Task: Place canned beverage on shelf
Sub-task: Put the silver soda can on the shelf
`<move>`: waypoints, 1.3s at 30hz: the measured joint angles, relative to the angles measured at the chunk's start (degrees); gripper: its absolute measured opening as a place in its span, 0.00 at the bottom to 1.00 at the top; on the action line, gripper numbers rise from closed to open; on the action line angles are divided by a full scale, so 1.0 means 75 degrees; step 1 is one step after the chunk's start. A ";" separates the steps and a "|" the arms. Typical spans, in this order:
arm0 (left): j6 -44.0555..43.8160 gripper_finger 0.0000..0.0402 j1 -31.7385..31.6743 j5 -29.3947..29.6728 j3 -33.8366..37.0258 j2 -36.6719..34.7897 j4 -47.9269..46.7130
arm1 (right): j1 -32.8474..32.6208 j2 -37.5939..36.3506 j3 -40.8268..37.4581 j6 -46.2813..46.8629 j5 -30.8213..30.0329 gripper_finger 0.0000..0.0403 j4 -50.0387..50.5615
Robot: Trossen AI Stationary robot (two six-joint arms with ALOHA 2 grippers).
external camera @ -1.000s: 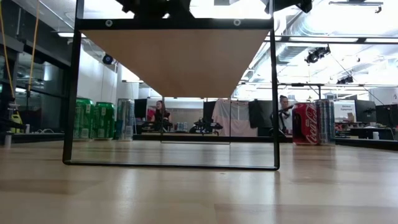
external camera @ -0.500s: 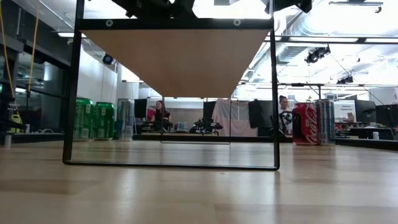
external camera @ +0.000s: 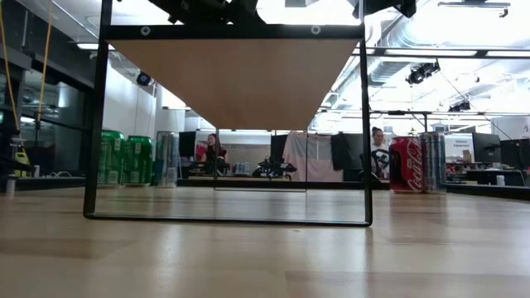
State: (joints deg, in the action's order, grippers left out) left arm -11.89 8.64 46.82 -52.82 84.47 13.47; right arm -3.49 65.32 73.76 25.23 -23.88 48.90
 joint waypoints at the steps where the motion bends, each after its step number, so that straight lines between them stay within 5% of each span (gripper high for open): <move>1: -0.0008 0.62 0.0000 -0.0001 0.0000 0.0000 0.0007 | 0.0000 0.0000 0.0000 0.0000 0.0000 0.00 0.0000; 17: 0.0922 0.94 0.0000 0.0004 0.0000 -0.0657 -0.0015 | 0.0000 0.0003 0.0000 -0.0023 0.0000 0.00 0.0020; 28: 0.2135 0.95 0.0177 0.0013 0.0003 -0.2366 -0.0848 | 0.0000 0.0003 0.0000 -0.0026 0.0003 0.00 0.0023; 39: 0.0597 0.95 0.0459 -0.0450 0.0009 -0.3689 -0.2333 | 0.0000 0.0006 0.0000 0.0025 0.0004 0.00 0.0025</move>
State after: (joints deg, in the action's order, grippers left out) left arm -7.42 12.09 43.44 -52.75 56.80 -4.02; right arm -3.49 65.36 73.76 25.42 -23.84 49.09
